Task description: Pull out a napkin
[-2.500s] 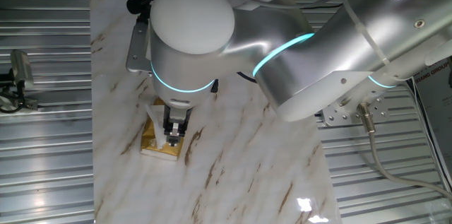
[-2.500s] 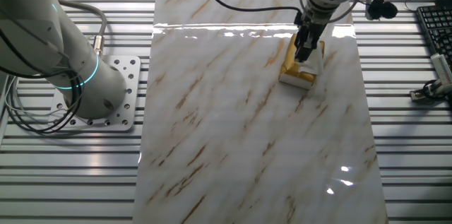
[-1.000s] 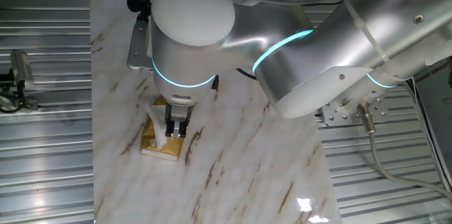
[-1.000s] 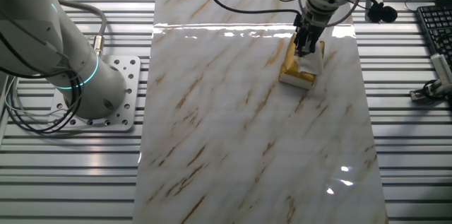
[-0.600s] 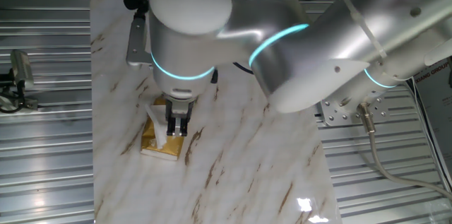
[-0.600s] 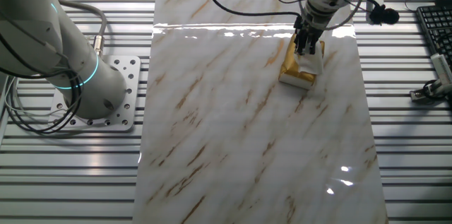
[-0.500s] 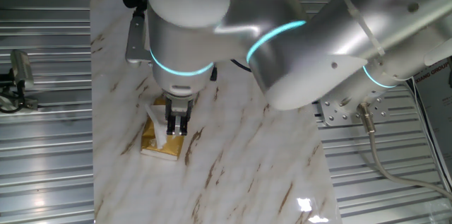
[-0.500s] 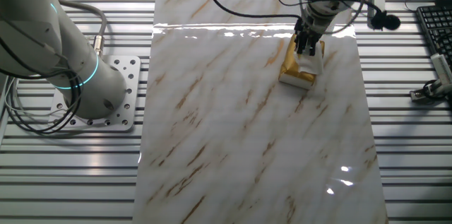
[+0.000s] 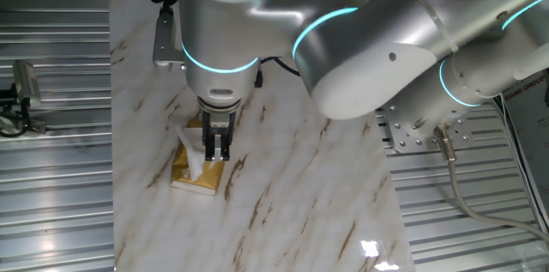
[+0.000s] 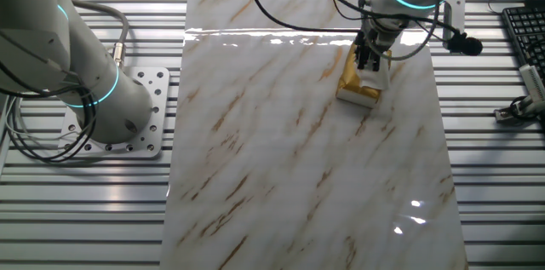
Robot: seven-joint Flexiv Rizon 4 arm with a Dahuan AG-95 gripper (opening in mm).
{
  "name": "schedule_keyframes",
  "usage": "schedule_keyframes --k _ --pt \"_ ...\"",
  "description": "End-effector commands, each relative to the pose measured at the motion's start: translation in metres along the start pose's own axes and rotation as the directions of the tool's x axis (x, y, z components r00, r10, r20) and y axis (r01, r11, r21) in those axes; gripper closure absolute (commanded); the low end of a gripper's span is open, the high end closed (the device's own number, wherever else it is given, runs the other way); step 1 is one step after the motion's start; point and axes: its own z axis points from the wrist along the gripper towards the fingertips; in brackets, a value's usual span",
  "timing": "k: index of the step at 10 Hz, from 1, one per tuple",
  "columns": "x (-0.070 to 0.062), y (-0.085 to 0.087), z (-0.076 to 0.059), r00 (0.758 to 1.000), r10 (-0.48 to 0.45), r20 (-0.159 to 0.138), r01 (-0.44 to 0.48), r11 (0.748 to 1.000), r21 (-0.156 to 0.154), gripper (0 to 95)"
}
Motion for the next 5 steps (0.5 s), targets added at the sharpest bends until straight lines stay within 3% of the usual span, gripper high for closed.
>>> schedule_keyframes --k 1,4,5 --pt "0.0026 -0.0021 0.0009 0.997 -0.072 0.009 0.07 0.989 0.131 95.0" --pt "0.0027 -0.0025 0.0008 0.996 -0.087 0.004 0.085 0.986 0.146 95.0" --pt "0.0028 -0.0027 0.0006 0.994 -0.106 0.0 0.105 0.979 0.172 57.0"
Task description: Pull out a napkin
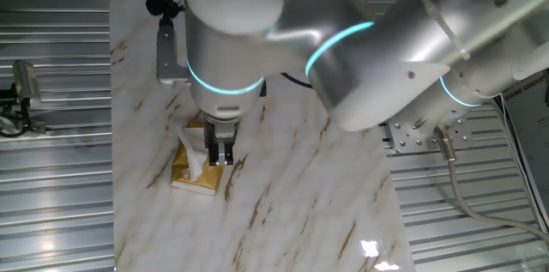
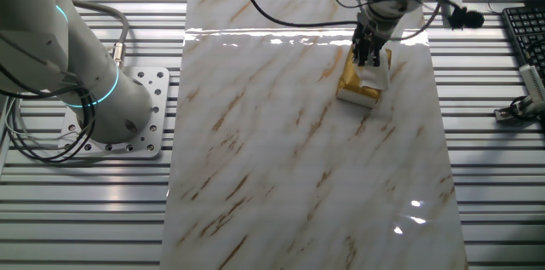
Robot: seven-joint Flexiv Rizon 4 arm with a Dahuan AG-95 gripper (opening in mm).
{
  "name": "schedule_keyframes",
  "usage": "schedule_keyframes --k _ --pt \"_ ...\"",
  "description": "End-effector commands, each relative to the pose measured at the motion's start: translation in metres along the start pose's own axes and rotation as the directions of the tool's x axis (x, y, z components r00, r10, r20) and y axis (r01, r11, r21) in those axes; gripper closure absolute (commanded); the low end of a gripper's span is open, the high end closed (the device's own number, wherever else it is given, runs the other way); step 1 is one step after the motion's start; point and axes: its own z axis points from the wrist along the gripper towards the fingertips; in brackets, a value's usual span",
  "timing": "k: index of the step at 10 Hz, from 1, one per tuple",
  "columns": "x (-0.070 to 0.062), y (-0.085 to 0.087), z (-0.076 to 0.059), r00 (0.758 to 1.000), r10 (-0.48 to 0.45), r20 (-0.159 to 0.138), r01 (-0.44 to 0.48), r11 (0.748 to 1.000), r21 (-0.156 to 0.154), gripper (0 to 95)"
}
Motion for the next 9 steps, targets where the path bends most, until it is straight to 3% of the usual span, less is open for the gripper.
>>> schedule_keyframes --k 1,2,5,6,7,8,9 --pt "0.001 -0.001 0.0 0.999 -0.041 -0.001 0.041 0.997 0.066 19.0" --pt "0.001 -0.001 0.0 0.999 -0.043 -0.001 0.043 0.996 0.074 0.0" --pt "-0.004 -0.006 -0.007 0.998 -0.07 0.008 0.069 0.991 0.111 0.0" --pt "-0.006 -0.008 -0.01 0.997 -0.075 0.007 0.074 0.99 0.116 19.0" --pt "-0.008 -0.01 -0.013 0.997 -0.076 0.005 0.075 0.991 0.112 19.0" --pt "-0.009 -0.011 -0.014 0.997 -0.077 0.004 0.076 0.991 0.112 57.0" --pt "-0.01 -0.012 -0.015 0.997 -0.078 0.004 0.077 0.991 0.112 57.0"
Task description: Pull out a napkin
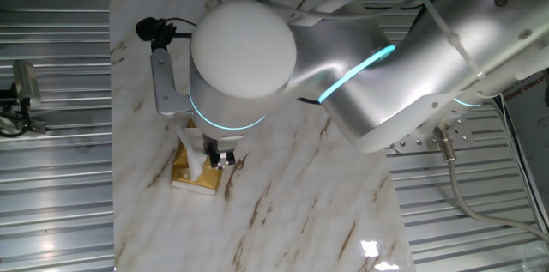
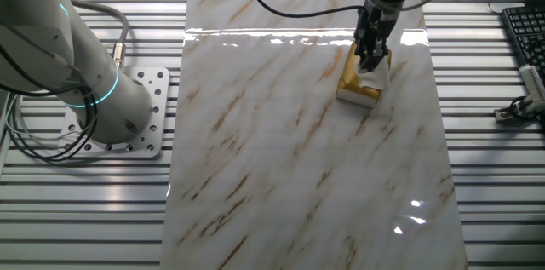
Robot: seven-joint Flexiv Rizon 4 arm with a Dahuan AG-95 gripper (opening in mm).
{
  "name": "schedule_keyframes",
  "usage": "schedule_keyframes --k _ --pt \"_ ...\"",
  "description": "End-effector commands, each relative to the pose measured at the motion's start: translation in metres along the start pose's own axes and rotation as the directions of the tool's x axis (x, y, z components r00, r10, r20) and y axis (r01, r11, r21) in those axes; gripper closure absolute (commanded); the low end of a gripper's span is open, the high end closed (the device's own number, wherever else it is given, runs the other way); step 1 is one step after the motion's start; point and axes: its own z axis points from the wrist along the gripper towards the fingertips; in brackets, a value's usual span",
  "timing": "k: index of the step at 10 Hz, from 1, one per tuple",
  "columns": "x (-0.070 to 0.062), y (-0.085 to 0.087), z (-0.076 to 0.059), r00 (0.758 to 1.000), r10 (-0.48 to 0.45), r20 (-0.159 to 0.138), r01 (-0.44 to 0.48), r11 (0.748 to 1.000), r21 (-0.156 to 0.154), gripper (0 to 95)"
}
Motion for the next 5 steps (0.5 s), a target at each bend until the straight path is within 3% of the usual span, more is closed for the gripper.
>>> schedule_keyframes --k 1,2,5 --pt "-0.003 -0.002 -0.001 1.0 -0.001 -0.001 0.001 1.0 0.002 57.0" --pt "-0.005 -0.005 -0.006 1.0 -0.005 -0.003 0.005 1.0 -0.002 76.0" --pt "-0.008 -0.013 -0.007 0.999 -0.037 0.008 0.037 0.999 -0.001 76.0"
